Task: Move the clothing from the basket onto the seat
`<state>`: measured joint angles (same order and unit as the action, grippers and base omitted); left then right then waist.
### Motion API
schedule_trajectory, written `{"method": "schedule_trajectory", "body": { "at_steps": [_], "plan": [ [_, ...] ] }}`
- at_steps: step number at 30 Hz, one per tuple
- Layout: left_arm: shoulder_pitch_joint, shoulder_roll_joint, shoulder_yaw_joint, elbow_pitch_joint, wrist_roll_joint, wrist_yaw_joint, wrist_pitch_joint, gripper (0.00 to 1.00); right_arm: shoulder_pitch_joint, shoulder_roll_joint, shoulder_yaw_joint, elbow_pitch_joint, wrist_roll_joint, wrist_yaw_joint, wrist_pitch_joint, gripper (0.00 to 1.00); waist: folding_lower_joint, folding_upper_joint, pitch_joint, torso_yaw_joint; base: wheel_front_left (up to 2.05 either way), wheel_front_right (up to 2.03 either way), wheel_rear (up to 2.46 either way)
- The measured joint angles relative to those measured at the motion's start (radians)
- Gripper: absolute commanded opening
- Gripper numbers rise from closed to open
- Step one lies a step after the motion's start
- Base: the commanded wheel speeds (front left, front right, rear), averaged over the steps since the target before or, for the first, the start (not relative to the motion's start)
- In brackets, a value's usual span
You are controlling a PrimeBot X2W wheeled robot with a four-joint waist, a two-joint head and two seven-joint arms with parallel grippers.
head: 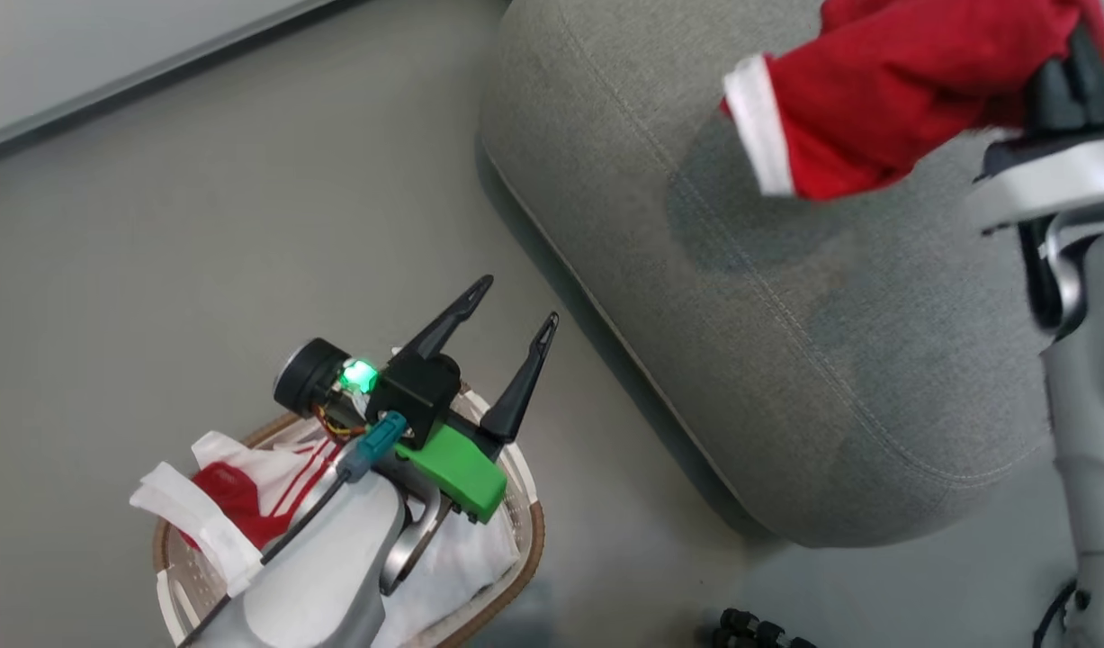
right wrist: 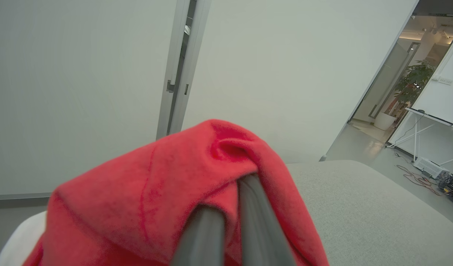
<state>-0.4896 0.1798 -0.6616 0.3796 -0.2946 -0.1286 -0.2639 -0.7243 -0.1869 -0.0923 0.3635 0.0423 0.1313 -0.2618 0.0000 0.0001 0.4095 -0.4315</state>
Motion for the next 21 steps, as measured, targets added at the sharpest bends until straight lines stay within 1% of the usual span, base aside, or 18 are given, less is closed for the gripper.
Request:
{"method": "schedule_trajectory", "body": {
  "at_steps": [5,11,16,21],
  "plan": [
    [-0.057,0.03,0.007,-0.015,0.019,0.0,0.0,1.0,-0.143,-0.052,-0.059,0.044,-0.01,0.0,0.0,0.0,0.0001,0.0,0.093,0.023,0.0,0.0,0.0],
    [-0.11,0.062,0.02,-0.051,0.046,0.011,0.003,1.0,-0.317,-0.116,-0.142,0.139,-0.01,0.0,0.0,0.0,0.0001,0.0,0.221,0.053,0.0,0.0,0.0],
    [-0.127,0.074,0.02,-0.081,0.053,0.02,0.008,1.0,-0.374,-0.146,-0.175,0.239,-0.016,0.0,0.0,0.0,0.0002,0.0,0.314,0.08,0.0,0.0,0.0],
    [-0.138,0.077,0.021,-0.094,0.058,0.029,0.008,1.0,-0.376,-0.154,-0.196,0.324,-0.038,0.0,0.0,0.0,0.0002,0.0,0.388,0.117,0.0,0.0,0.0]
  ]
}}
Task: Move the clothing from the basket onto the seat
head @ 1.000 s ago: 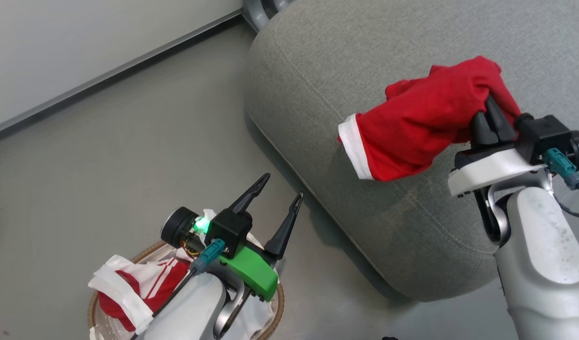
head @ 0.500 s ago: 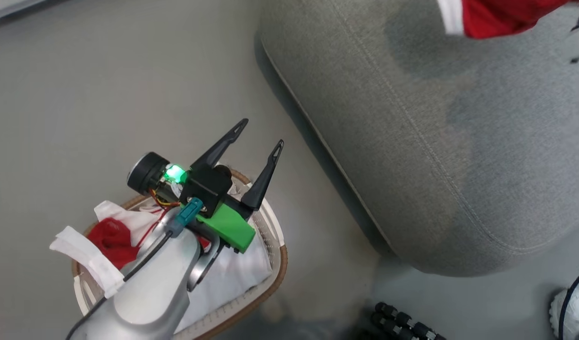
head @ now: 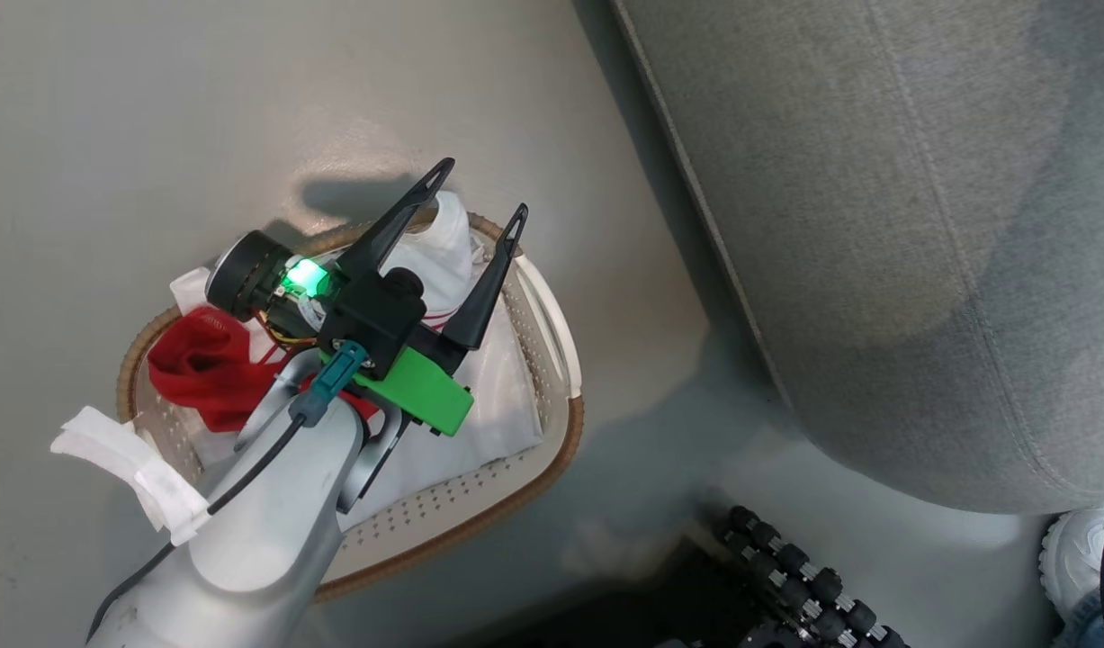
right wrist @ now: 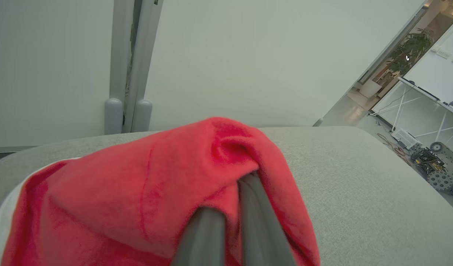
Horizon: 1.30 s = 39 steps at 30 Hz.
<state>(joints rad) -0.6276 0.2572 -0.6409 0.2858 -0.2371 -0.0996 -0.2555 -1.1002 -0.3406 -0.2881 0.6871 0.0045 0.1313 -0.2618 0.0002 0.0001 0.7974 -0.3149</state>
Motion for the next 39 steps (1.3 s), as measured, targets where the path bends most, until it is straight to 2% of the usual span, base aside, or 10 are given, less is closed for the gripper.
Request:
{"method": "schedule_trajectory", "body": {
  "at_steps": [10,13,14,22,30,35,39],
  "plan": [
    [-0.003,-0.014,0.01,0.013,-0.016,0.004,-0.002,1.0,0.081,0.031,-0.017,0.047,-0.022,0.0,0.0,0.0,-0.0001,0.0,0.035,0.063,0.0,0.0,0.0],
    [-0.003,-0.023,0.016,0.02,-0.023,0.004,-0.006,1.0,0.108,0.031,-0.022,0.041,-0.03,0.0,0.0,0.5,-0.0001,0.0,0.017,0.064,0.0,0.0,0.0],
    [-0.003,-0.027,0.017,0.023,-0.026,0.004,-0.006,1.0,0.117,0.031,-0.023,0.037,-0.032,0.0,0.0,1.0,-0.0001,0.0,0.009,0.064,0.0,0.0,0.0],
    [0.022,-0.077,0.053,0.032,-0.055,-0.005,-0.007,1.0,0.193,0.011,-0.007,-0.001,-0.052,0.0,0.0,1.0,-0.0001,0.0,-0.079,0.074,0.0,0.0,0.0],
    [0.092,-0.134,0.143,0.044,-0.069,-0.016,-0.008,1.0,0.258,-0.002,0.084,-0.012,-0.056,0.0,0.0,1.0,-0.0003,0.0,-0.212,0.101,0.0,0.0,0.0],
    [0.151,-0.161,0.226,0.049,-0.067,-0.019,-0.008,1.0,0.299,0.02,0.128,-0.045,-0.037,0.0,0.0,1.0,-0.0003,0.0,-0.299,0.128,0.0,0.0,0.0],
    [0.212,-0.18,0.316,0.048,-0.067,-0.018,-0.008,1.0,0.357,0.069,0.165,-0.103,-0.028,0.0,0.0,1.0,-0.0003,0.0,-0.365,0.158,0.0,0.0,0.0]
  ]
}}
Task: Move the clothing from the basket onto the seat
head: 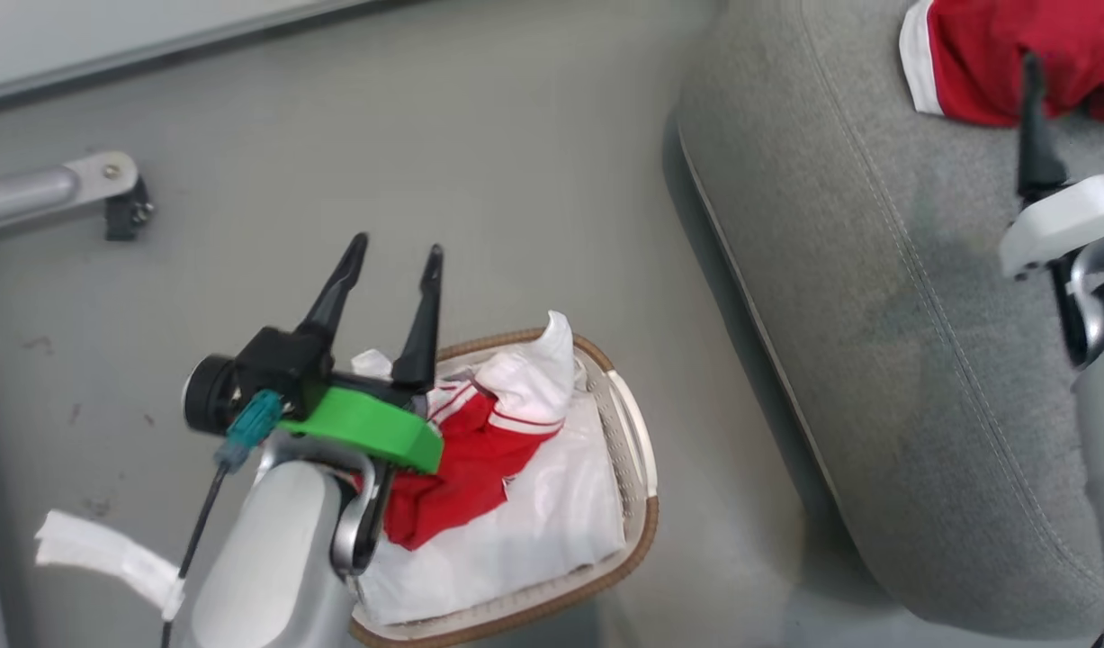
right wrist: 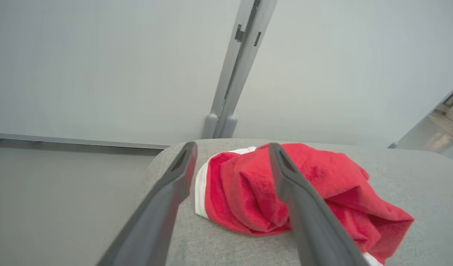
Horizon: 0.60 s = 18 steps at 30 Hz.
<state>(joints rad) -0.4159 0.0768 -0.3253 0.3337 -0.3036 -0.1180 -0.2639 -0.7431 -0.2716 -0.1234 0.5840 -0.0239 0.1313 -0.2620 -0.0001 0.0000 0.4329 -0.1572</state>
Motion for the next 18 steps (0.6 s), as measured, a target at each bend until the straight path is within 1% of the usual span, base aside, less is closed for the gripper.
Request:
{"method": "schedule_trajectory", "body": {
  "at_steps": [5,11,15,18],
  "plan": [
    [0.08,-0.009,0.115,-0.01,0.016,0.005,0.0,1.0,0.089,0.072,0.031,-0.084,0.014,0.0,0.0,1.0,0.0,0.0,-0.071,0.042,0.0,0.0,0.0],
    [0.176,-0.022,0.236,-0.027,0.015,0.007,0.0,1.0,0.214,0.143,0.074,-0.16,0.039,0.0,0.0,1.0,0.0,0.0,-0.145,0.089,0.0,0.0,0.0],
    [0.231,-0.025,0.28,-0.03,0.015,0.004,0.0,1.0,0.297,0.184,0.065,-0.202,0.049,0.0,0.0,1.0,0.0,0.0,-0.191,0.117,0.0,0.0,0.0],
    [0.263,-0.026,0.284,-0.031,-0.003,0.004,0.0,1.0,0.357,0.207,0.062,-0.226,0.054,0.0,0.0,1.0,0.0,0.0,-0.223,0.135,0.0,0.0,0.0]
  ]
}}
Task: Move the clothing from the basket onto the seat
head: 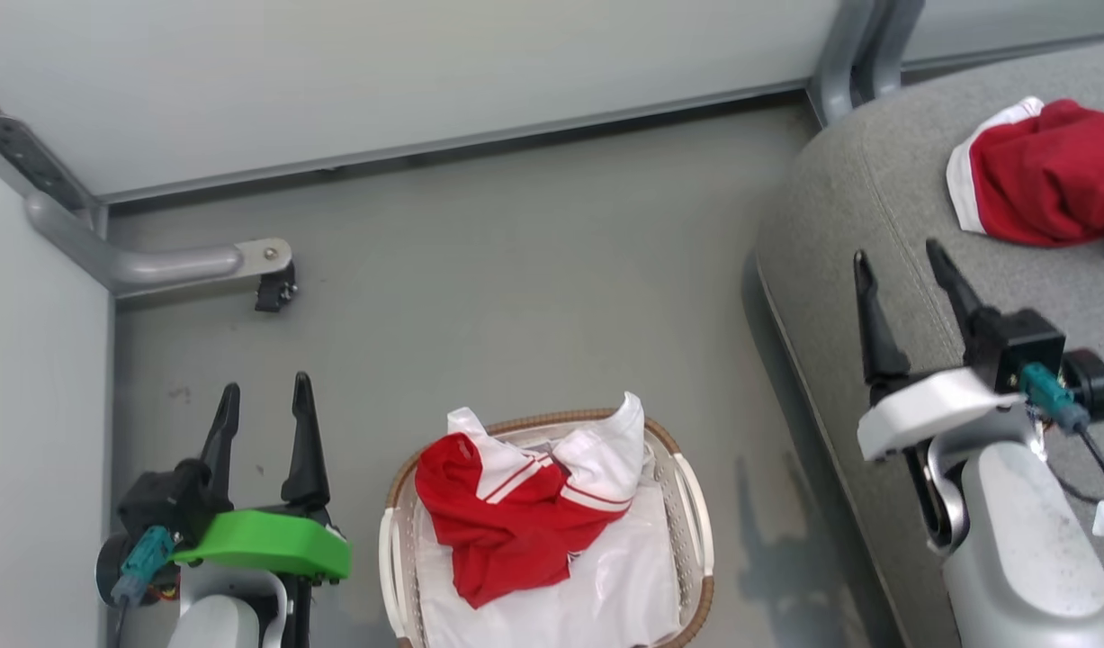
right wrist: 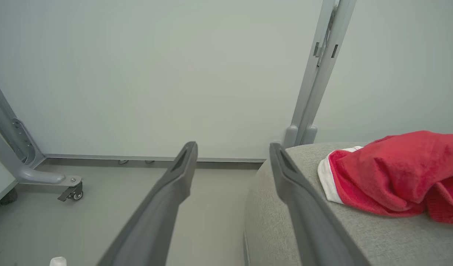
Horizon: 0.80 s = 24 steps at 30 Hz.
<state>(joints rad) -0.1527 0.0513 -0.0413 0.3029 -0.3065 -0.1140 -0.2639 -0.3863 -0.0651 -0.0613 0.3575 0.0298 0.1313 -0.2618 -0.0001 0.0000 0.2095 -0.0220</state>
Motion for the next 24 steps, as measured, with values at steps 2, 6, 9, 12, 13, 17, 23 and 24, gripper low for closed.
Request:
{"method": "schedule_trajectory", "body": {
  "at_steps": [2,6,9,12,13,17,23,24],
  "plan": [
    [0.016,-0.001,-0.003,0.001,-0.008,0.0,0.0,1.0,0.035,0.009,-0.005,-0.014,0.008,0.0,0.0,1.0,0.0,0.0,-0.02,0.01,0.0,0.0,0.0],
    [0.049,-0.001,-0.01,0.008,-0.019,0.001,0.0,1.0,0.108,0.015,0.007,-0.025,0.055,0.0,0.0,1.0,0.0,0.0,-0.064,0.024,0.0,0.0,0.0],
    [0.075,-0.001,-0.017,0.014,-0.03,0.006,0.0,1.0,0.155,0.015,0.03,-0.029,0.086,0.0,0.0,1.0,0.0,0.0,-0.096,0.031,0.0,0.0,0.0],
    [0.091,-0.001,-0.02,0.018,-0.036,0.008,0.0,1.0,0.192,0.018,0.051,-0.031,0.085,0.0,0.0,1.0,0.0,0.0,-0.124,0.035,0.0,0.0,0.0],
    [0.096,-0.001,-0.021,0.02,-0.036,0.009,0.0,1.0,0.202,0.017,0.05,-0.033,0.085,0.0,0.0,1.0,0.0,0.0,-0.132,0.036,0.0,0.0,0.0],
    [0.108,-0.002,-0.023,0.024,-0.037,0.01,0.0,1.0,0.233,0.017,0.057,-0.038,0.089,0.0,0.0,1.0,-0.0001,0.0,-0.155,0.036,0.0,0.0,0.0],
    [0.113,-0.002,-0.028,0.028,-0.038,0.01,0.0,1.0,0.249,0.016,0.072,-0.037,0.095,0.0,0.0,1.0,0.0,0.0,-0.166,0.03,0.0,0.0,0.0],
    [0.113,-0.002,-0.03,0.029,-0.038,0.01,0.0,1.0,0.25,0.016,0.074,-0.036,0.095,0.0,0.0,1.0,0.0,0.0001,-0.167,0.028,0.0,0.0,0.0]
  ]
}}
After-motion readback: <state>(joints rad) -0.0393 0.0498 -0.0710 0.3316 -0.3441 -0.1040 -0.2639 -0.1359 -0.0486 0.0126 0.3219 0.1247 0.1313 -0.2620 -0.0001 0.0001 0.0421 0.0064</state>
